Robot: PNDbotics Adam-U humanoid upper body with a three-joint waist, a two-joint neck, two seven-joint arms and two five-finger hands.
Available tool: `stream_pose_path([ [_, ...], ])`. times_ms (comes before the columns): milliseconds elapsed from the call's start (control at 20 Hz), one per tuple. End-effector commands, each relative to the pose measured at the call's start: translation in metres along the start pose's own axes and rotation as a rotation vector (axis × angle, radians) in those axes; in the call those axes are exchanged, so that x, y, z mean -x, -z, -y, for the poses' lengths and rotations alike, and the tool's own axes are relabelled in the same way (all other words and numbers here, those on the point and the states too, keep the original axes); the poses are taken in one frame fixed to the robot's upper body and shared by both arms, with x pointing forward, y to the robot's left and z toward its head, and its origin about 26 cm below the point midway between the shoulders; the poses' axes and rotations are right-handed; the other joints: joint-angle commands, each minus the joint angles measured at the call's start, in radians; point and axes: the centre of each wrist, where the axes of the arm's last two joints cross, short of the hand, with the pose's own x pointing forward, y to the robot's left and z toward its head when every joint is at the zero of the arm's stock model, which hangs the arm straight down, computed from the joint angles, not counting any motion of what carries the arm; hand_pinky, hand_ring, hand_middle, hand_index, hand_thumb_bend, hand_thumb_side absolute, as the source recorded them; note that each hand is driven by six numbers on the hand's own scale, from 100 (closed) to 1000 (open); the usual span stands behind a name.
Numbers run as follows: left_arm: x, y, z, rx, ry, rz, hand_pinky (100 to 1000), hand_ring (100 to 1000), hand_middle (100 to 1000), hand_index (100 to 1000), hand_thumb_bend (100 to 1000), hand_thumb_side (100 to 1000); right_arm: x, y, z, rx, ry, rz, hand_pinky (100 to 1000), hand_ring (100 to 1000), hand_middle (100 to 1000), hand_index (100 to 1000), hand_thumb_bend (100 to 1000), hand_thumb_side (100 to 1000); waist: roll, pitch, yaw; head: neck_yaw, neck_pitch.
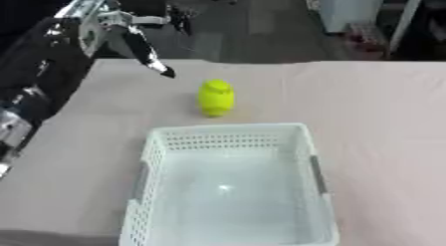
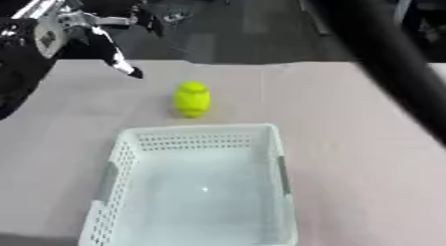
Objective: Pick up objects on the table and place them in the box.
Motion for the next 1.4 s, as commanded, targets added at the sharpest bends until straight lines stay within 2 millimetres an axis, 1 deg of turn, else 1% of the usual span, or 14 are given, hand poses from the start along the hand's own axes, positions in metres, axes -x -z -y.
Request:
stream_pose_path([
  [50,0.009,-0.005,-0.009,0.006,0.042,-0.031,862,819,860,880,559,575,-0.003,0.011,-0.006,0.048,0.05,0.058,296,461,491,585,100,951,0.0,-0.004,-0.009,0.025,0.0],
  [300,0.012,0.0,0.001,0.024,0.021,-0.049,870,823,867,884,566,607,-0.004,0.016,-0.014,0.067,0.087,0.066,301,461,491,585,100,955,0.008,0.008,-0.036,0.05,0.0],
  [650,0.012,0.004,0.011,0.058,0.005,-0.039,878,832,876,888,568,624,-0.006,0.022,-0.023,0.094,0.13,0.076,309,462,491,587,100,959,0.019,0.021,-0.069,0.067,-0.012],
  [700,0.012,0.004,0.012,0.064,0.003,-0.04,878,834,876,888,571,626,-0.006,0.023,-0.024,0.097,0.137,0.077,308,462,490,587,100,926,0.02,0.022,-0.073,0.069,-0.013],
  [750,0.012,0.005,0.013,0.069,0.002,-0.041,879,833,876,889,573,626,-0.006,0.023,-0.025,0.099,0.142,0.079,311,462,491,587,100,960,0.021,0.023,-0.077,0.071,-0.014],
  [900,0.012,0.004,0.017,0.087,-0.002,-0.035,879,834,877,891,584,624,-0.007,0.025,-0.027,0.107,0.154,0.081,313,462,491,587,100,961,0.025,0.025,-0.085,0.076,-0.015],
  [950,0.012,0.004,0.018,0.093,-0.003,-0.034,879,836,878,891,618,606,-0.007,0.026,-0.028,0.108,0.158,0.081,313,462,491,587,100,961,0.026,0.025,-0.087,0.077,-0.015],
  [1000,0.013,0.004,0.019,0.104,-0.002,-0.033,880,838,879,892,679,573,-0.007,0.026,-0.029,0.109,0.162,0.082,313,462,491,587,100,962,0.026,0.026,-0.09,0.079,-0.014],
  [1100,0.013,0.003,0.021,0.122,0.003,-0.031,881,839,880,892,741,540,-0.007,0.027,-0.03,0.112,0.168,0.081,312,461,492,588,100,963,0.028,0.028,-0.094,0.083,-0.012],
  [1350,0.015,0.001,0.025,0.16,0.01,-0.028,887,848,890,899,820,498,-0.008,0.028,-0.032,0.115,0.18,0.083,313,461,491,588,100,964,0.032,0.035,-0.1,0.083,-0.016],
  [1400,0.015,0.0,0.027,0.175,0.011,-0.029,897,864,902,903,840,490,-0.008,0.029,-0.033,0.117,0.183,0.083,313,461,491,588,100,964,0.033,0.036,-0.102,0.081,-0.02],
])
